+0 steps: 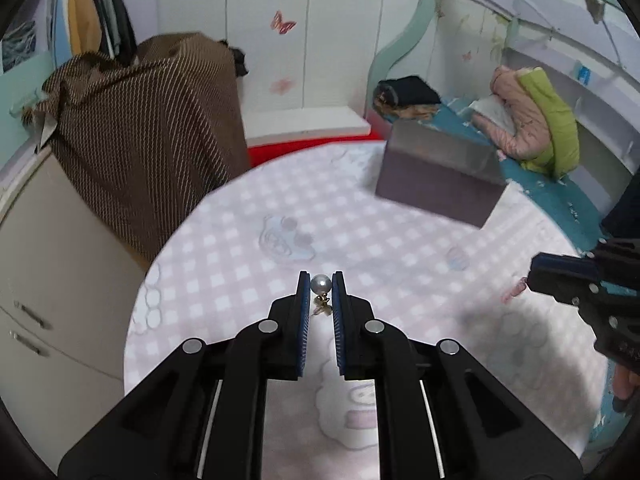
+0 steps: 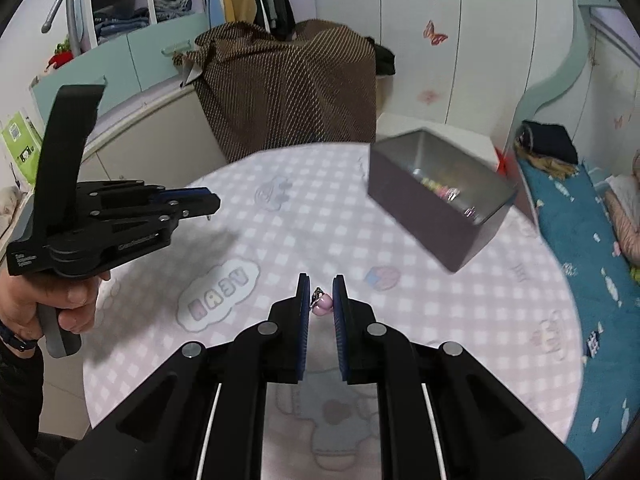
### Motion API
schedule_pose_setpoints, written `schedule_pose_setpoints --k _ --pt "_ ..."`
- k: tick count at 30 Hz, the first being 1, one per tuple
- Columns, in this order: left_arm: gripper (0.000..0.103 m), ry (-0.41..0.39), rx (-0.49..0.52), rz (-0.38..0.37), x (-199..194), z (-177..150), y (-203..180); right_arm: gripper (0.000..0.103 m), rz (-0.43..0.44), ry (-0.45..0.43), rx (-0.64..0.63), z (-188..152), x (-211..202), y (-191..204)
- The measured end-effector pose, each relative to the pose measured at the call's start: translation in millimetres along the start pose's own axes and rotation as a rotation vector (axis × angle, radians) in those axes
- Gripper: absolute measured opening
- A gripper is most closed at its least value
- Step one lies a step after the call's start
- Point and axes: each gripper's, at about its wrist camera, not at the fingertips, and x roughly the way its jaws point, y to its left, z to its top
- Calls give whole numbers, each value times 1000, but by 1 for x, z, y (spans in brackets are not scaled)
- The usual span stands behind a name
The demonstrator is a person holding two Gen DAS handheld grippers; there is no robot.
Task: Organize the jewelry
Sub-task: 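Carry both items over the grey box and open both grippers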
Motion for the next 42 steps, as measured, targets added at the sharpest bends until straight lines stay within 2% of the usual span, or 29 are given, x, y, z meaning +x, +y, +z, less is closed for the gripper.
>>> schedule_pose_setpoints --k 6,11,15,20,28,34,36,37,38,41,42 --pt "10 -52 47 -22 -18 43 -22 10 -52 -68 -14 36 -29 -19" --pt "10 -69 57 -108 -18 92 -48 10 -58 -98 25 72 -41 -47" --pt "10 -56 57 -160 -5 136 -68 10 -60 -96 72 99 -41 -73" --pt "10 20 47 -187 37 176 -87 10 -61 -66 128 115 -30 -97" --pt "10 117 12 -182 94 185 -86 10 -34 -19 194 118 -6 -123" --pt "12 152 4 -181 108 187 -84 10 -22 17 229 122 10 -134" --pt "34 158 3 -164 108 188 -83 11 -8 29 246 122 15 -135" --pt "68 151 -7 -160 107 190 -81 13 -4 35 255 121 17 -136" --pt "80 135 -16 -155 103 190 -80 13 -4 40 263 120 20 -138" --pt "83 103 -17 -131 93 190 -77 17 -5 42 289 116 21 -140" --pt "84 98 -13 -116 89 190 -75 23 -5 41 297 115 21 -141"
